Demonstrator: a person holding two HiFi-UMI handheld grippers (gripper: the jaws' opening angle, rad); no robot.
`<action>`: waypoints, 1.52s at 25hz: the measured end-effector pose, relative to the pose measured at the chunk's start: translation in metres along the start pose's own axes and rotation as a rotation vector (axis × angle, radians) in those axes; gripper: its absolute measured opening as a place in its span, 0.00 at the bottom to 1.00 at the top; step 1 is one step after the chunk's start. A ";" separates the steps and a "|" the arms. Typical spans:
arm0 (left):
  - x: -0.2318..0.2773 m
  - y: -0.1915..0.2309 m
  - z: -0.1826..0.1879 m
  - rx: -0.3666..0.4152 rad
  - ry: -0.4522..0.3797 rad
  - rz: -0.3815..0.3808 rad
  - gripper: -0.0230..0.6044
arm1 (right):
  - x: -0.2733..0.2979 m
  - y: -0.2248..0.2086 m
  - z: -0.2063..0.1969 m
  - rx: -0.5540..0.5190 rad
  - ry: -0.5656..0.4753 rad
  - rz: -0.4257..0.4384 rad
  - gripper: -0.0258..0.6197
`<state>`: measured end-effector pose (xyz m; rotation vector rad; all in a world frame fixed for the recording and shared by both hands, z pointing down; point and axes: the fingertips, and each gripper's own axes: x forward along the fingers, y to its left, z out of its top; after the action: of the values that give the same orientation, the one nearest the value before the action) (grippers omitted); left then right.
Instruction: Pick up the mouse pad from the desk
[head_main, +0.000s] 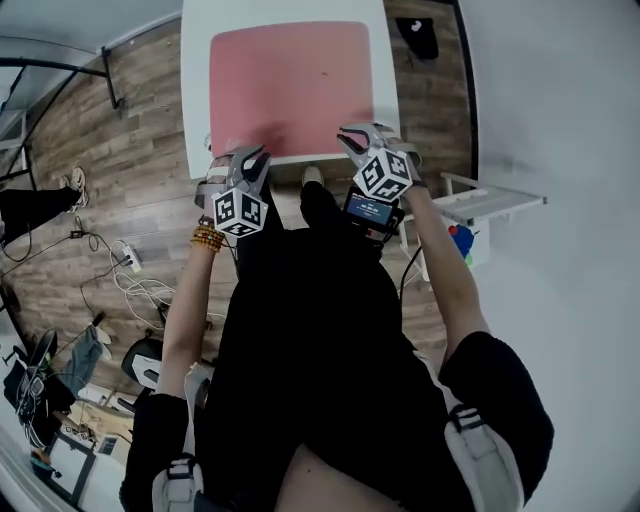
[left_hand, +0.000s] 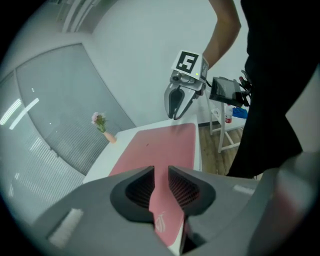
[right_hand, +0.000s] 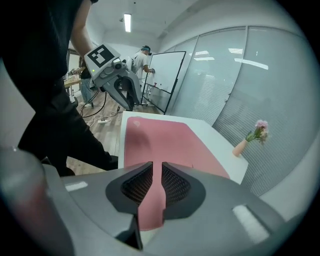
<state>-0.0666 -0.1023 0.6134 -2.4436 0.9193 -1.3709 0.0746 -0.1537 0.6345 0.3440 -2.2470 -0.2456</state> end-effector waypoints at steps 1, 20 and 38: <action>0.007 -0.007 -0.005 0.017 0.011 -0.030 0.17 | 0.004 0.002 -0.007 0.001 0.016 0.016 0.18; 0.076 -0.045 -0.073 0.022 0.148 -0.383 0.32 | 0.065 0.044 -0.045 0.029 0.124 0.342 0.49; 0.086 -0.052 -0.075 0.004 0.193 -0.431 0.29 | 0.079 0.053 -0.058 -0.043 0.207 0.412 0.43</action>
<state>-0.0743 -0.1032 0.7384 -2.6444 0.4294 -1.7649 0.0615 -0.1331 0.7428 -0.1152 -2.0488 -0.0372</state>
